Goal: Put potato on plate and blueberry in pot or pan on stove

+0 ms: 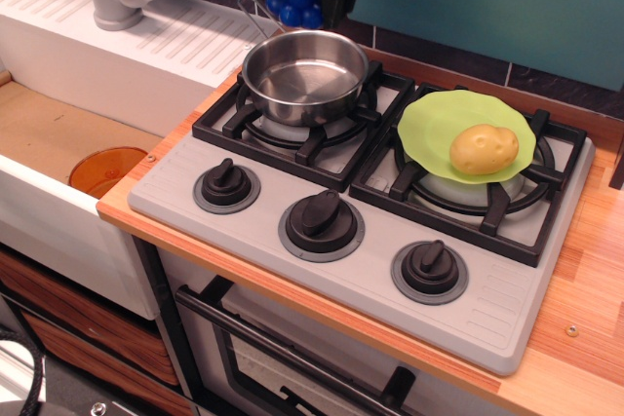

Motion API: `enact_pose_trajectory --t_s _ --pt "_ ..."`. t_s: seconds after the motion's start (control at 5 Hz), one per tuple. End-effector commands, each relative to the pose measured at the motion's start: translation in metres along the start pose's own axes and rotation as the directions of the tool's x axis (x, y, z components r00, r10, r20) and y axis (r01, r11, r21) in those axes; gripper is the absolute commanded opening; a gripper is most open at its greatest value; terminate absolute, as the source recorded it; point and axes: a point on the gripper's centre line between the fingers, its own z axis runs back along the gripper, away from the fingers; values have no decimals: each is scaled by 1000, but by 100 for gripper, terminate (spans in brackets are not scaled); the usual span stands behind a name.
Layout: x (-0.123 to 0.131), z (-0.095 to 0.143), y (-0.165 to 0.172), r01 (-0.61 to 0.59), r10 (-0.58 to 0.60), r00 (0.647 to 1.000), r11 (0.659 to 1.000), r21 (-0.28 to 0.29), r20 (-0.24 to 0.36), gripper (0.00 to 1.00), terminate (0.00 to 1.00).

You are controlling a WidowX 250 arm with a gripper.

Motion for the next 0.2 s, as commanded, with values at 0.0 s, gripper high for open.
enact_pose_trajectory --t_s 0.0 --pt "26 -24 2 19 -16 997 999 -38 77 100 100"
